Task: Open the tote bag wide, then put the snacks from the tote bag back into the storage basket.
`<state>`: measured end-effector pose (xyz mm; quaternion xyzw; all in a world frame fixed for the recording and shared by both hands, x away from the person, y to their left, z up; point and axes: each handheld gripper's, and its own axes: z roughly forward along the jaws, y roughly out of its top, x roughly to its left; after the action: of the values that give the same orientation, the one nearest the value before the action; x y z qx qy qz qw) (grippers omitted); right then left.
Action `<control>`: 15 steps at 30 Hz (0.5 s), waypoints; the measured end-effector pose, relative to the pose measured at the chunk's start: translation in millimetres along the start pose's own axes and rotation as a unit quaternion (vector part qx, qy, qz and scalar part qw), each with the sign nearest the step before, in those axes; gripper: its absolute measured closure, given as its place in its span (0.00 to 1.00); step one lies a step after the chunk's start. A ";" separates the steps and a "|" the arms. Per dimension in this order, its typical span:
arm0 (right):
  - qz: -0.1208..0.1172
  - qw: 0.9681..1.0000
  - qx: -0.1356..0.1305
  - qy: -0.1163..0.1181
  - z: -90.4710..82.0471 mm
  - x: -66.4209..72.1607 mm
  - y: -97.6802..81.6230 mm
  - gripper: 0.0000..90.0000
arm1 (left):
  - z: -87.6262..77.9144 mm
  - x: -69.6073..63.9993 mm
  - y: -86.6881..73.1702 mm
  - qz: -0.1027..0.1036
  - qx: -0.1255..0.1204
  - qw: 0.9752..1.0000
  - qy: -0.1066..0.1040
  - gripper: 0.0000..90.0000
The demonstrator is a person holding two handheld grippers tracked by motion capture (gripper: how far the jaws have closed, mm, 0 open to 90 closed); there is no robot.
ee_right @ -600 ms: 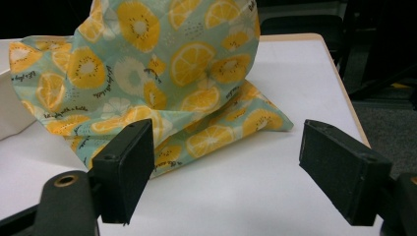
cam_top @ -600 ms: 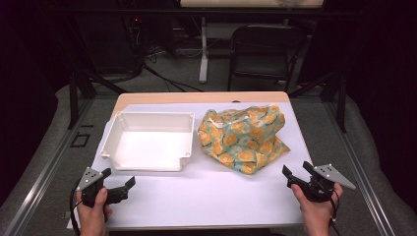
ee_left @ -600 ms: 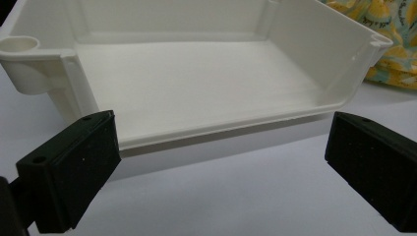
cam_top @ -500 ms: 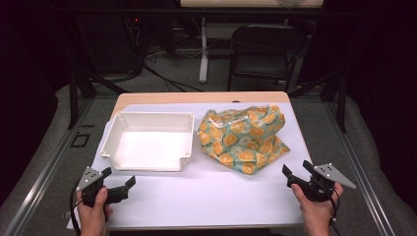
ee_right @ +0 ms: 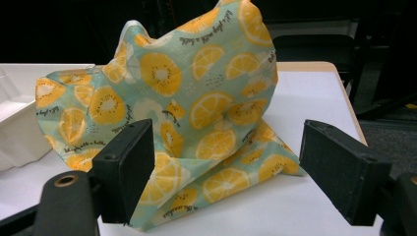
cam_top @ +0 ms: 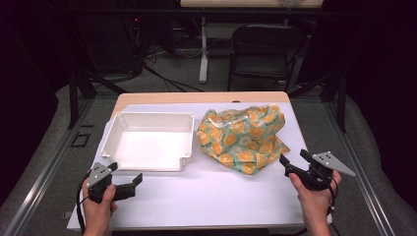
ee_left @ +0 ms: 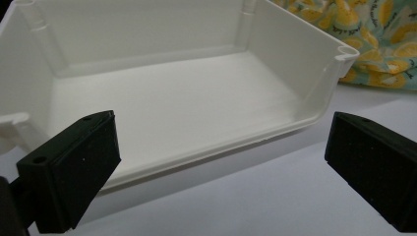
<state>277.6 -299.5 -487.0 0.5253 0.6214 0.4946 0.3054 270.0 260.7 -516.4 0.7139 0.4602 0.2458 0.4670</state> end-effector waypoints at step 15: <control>0.000 1.000 -0.008 0.001 19.3 -5.3 26.4 0.25 | 40.7 -30.9 43.2 0.007 -0.014 0.999 -0.045 0.03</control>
<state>305.6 -300.0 -469.3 0.5225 0.6178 0.5003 0.3083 306.2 209.3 -493.4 0.7211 0.4303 0.2234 0.4950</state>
